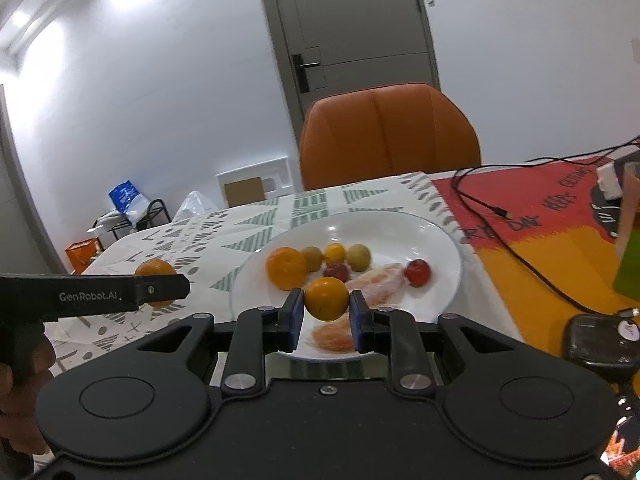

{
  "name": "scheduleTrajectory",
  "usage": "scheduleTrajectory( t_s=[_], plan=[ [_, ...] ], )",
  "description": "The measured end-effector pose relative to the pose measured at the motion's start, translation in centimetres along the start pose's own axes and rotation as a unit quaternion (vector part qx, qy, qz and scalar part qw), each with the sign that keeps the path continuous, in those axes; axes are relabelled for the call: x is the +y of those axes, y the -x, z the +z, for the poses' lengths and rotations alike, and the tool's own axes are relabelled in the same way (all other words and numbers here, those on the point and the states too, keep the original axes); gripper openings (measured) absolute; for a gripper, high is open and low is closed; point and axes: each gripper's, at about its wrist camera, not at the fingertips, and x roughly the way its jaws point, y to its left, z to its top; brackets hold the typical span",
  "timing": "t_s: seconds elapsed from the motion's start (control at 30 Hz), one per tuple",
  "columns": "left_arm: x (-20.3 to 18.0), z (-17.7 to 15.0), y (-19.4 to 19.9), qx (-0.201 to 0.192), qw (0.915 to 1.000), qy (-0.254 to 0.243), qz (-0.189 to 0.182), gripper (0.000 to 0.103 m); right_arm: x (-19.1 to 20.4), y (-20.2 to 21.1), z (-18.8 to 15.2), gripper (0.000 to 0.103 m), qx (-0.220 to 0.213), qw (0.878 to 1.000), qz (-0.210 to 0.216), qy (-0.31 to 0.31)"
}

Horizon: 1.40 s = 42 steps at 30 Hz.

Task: Organize fruits
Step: 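Carry both fruits into the white bowl while opening both tools to release them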

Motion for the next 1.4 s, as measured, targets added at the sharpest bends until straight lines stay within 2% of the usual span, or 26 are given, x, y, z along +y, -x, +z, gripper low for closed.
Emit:
scheduleTrajectory(
  t_s=[0.3, 0.9, 0.93, 1.07, 1.2, 1.27, 1.3, 1.33, 1.4],
  plan=[
    [-1.8, 0.2, -0.9, 0.002, 0.9998, -0.016, -0.01, 0.037, -1.9, -0.3, -0.5, 0.023, 0.002, 1.0, -0.013, -0.02],
    [-3.7, 1.1, -3.0, 0.01, 0.9993, -0.03, -0.019, 0.037, -2.7, -1.0, -0.1, 0.023, 0.003, 0.999, -0.014, -0.03],
    [-3.7, 1.2, -3.1, 0.009, 0.9993, -0.029, -0.021, 0.037, -2.8, -1.0, -0.1, 0.023, 0.003, 0.999, -0.015, -0.03],
    [-3.7, 1.5, -3.1, 0.006, 0.9996, -0.027, -0.009, 0.054, -2.9, -1.1, 0.0, 0.023, 0.003, 0.999, -0.017, -0.031],
    [-3.0, 1.4, -3.1, 0.013, 0.9997, -0.02, 0.002, 0.057, -3.1, -1.2, 0.1, 0.024, 0.002, 0.999, -0.022, -0.033],
    [-2.6, 1.3, -3.0, 0.016, 0.9997, -0.017, 0.006, 0.059, -3.1, -1.3, 0.2, 0.037, -0.002, 0.999, -0.033, -0.033],
    [-2.5, 1.2, -2.9, 0.018, 0.9997, -0.016, 0.008, 0.06, -3.0, -1.3, 0.2, 0.05, -0.004, 0.999, -0.044, -0.03],
    [-2.3, 1.1, -2.8, 0.019, 0.9997, -0.015, 0.01, 0.062, -2.9, -1.2, 0.2, 0.056, -0.007, 0.998, -0.048, -0.029],
    [-2.0, 1.1, -2.7, 0.019, 0.9996, -0.015, 0.015, 0.065, -3.0, -1.0, 0.3, 0.057, -0.009, 0.999, -0.041, -0.027]
  ],
)
